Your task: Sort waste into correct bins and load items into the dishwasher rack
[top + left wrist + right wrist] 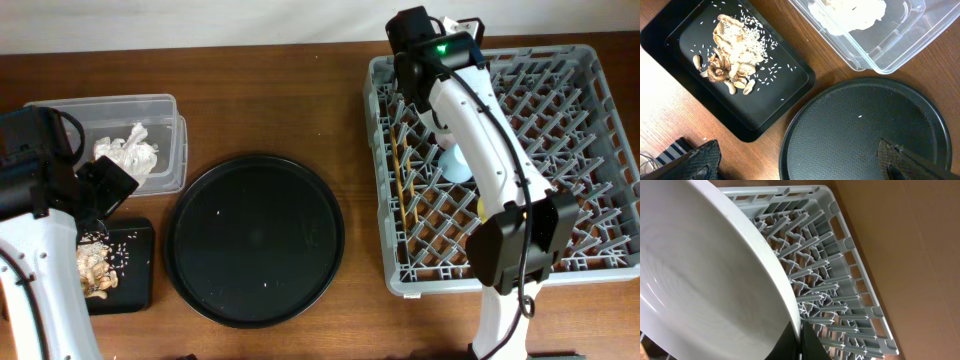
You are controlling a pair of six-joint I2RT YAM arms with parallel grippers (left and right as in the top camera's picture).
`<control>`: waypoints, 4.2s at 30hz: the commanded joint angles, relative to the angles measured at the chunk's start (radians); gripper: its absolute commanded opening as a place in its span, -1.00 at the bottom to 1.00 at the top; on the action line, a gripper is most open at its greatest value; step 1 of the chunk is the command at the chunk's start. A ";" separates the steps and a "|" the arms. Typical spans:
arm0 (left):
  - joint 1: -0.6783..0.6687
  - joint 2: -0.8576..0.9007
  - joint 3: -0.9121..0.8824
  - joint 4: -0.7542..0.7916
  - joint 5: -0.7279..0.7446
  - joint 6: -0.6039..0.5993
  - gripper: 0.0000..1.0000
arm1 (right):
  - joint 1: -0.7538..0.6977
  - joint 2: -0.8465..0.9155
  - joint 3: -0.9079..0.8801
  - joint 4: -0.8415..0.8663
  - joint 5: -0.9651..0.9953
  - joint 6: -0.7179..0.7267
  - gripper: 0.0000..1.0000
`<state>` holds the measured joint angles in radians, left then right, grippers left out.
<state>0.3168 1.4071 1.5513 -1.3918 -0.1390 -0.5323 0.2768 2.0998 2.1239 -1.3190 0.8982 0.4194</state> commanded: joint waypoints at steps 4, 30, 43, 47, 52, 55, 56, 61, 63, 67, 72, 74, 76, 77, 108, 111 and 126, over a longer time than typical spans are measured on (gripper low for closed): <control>0.005 0.000 0.005 -0.001 0.000 -0.001 0.98 | 0.005 0.002 -0.048 0.035 -0.079 0.047 -0.92; 0.005 0.000 0.005 -0.001 0.000 -0.001 0.99 | 0.261 -0.644 -0.106 -0.379 -0.625 0.090 0.96; 0.005 0.000 0.005 -0.001 0.000 -0.001 0.99 | 0.358 -0.684 -0.162 -0.380 -0.661 0.105 0.97; 0.005 0.000 0.005 -0.001 0.000 -0.001 0.98 | 0.356 -0.705 -0.196 -0.327 -0.644 0.057 0.97; 0.005 0.000 0.005 -0.001 0.000 -0.001 0.98 | 0.278 -0.926 -0.502 -0.064 -0.680 0.056 0.97; 0.005 0.000 0.005 -0.001 0.000 -0.001 0.98 | 0.111 -1.235 -0.939 0.246 -0.828 0.012 0.97; 0.005 0.000 0.005 -0.001 0.000 -0.001 0.99 | 0.066 -1.341 -1.068 0.357 -0.898 -0.032 0.97; 0.005 0.000 0.005 -0.001 0.000 -0.001 0.98 | -0.056 -1.796 -1.484 0.630 -0.974 -0.045 0.97; 0.005 0.000 0.005 -0.001 0.000 -0.001 0.98 | -0.063 -1.930 -1.597 0.704 -0.973 -0.045 0.97; 0.005 0.000 0.005 -0.001 0.000 -0.001 0.98 | -0.063 -2.097 -1.841 0.941 -0.973 -0.045 0.97; 0.005 0.000 0.005 -0.001 0.000 -0.002 0.98 | -0.063 -2.097 -2.041 1.287 -0.973 -0.045 0.97; 0.005 0.000 0.005 -0.001 0.000 -0.002 0.98 | -0.063 -2.097 -2.116 1.424 -0.965 -0.045 0.97; 0.005 0.000 0.005 -0.001 0.000 -0.002 0.98 | -0.069 -2.097 -2.118 1.428 -0.883 -0.045 0.97; 0.005 0.000 0.005 -0.001 0.000 -0.001 0.98 | -0.076 -2.097 -2.118 1.423 -0.857 -0.045 0.97; 0.005 0.000 0.005 -0.001 0.000 -0.001 0.98 | -0.279 -2.096 -2.118 1.244 -0.811 -0.472 0.97; 0.005 0.000 0.005 -0.001 0.000 -0.002 0.98 | -0.279 -2.096 -2.118 1.244 -0.811 -0.472 0.97; -0.102 -0.391 -0.567 0.375 0.064 0.109 0.98 | -0.279 -2.096 -2.118 1.244 -0.811 -0.472 0.97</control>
<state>0.2729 1.1316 1.1923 -1.1503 -0.1226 -0.5182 0.0059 0.0116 0.0124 -0.0689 0.0814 -0.0517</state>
